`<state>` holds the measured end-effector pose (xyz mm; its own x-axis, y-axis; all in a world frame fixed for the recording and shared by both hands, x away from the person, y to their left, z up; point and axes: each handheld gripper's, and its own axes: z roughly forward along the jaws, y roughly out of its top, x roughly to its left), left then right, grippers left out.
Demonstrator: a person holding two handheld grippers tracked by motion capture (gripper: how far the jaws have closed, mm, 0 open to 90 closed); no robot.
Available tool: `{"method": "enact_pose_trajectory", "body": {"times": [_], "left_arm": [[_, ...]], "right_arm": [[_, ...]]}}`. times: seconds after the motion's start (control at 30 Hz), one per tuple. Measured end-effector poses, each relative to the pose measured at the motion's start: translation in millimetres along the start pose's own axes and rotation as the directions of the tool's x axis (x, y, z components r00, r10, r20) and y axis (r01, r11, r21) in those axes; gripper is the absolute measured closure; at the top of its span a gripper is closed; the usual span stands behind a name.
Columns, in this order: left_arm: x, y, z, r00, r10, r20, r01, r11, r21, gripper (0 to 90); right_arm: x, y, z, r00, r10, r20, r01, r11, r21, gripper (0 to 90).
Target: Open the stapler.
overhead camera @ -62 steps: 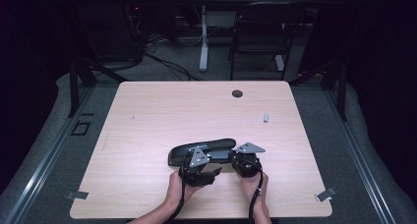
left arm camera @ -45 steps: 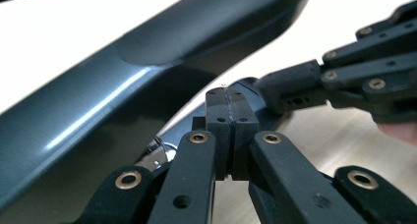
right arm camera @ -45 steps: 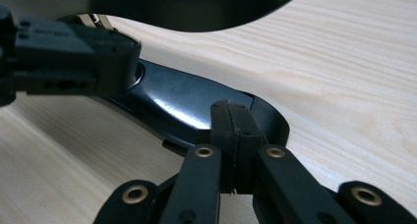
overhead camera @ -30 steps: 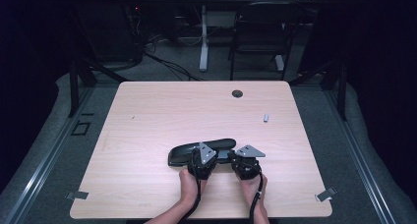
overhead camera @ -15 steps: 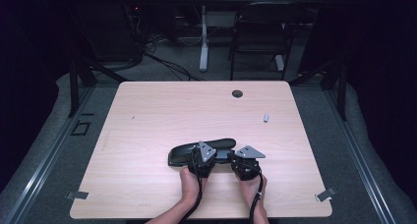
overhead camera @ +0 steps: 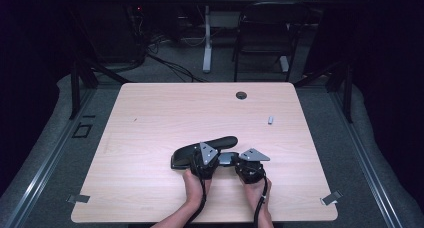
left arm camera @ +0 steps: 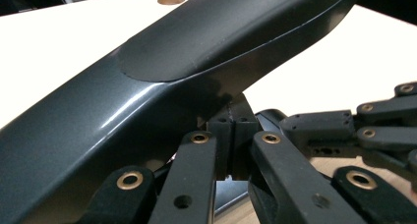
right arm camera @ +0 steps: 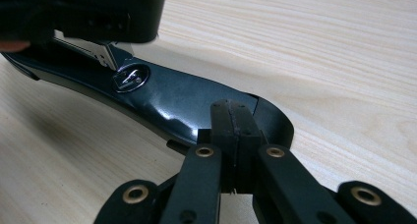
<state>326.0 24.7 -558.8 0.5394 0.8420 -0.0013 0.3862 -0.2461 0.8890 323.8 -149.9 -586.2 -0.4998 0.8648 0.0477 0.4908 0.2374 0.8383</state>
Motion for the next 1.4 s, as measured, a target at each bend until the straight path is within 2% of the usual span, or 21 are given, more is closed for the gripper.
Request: {"method": "enact_pose_trajectory", "body": {"times": [0.2, 0.8, 1.07, 1.4], "left_arm": [[2.4, 3.8, -4.4, 1.0, -0.005, -0.006, 0.005, 0.9996, -0.027, 90.0], [13.7, 15.5, -17.4, 0.9998, 0.003, -0.018, -0.004, 0.9982, -0.059, 90.0], [20.0, 19.8, -25.3, 0.9995, -0.023, -0.02, 0.021, 0.996, -0.087, 90.0], [26.7, 23.4, -33.3, 0.9992, -0.029, -0.028, 0.026, 0.9941, -0.105, 90.0]], "right_arm": [[-0.2, 0.0, 0.1, 1.0, 0.001, -0.002, -0.001, 1.0, -0.001, 90.0], [0.2, 0.0, 0.4, 0.9999, -0.003, -0.01, 0.003, 1.0, -0.004, 90.0], [-0.4, 0.2, -0.2, 0.9999, -0.001, -0.015, 0.001, 1.0, 0.005, 90.0], [-1.7, 0.5, -0.4, 0.9998, 0.0, -0.019, 0.0, 1.0, 0.011, 90.0]]}}
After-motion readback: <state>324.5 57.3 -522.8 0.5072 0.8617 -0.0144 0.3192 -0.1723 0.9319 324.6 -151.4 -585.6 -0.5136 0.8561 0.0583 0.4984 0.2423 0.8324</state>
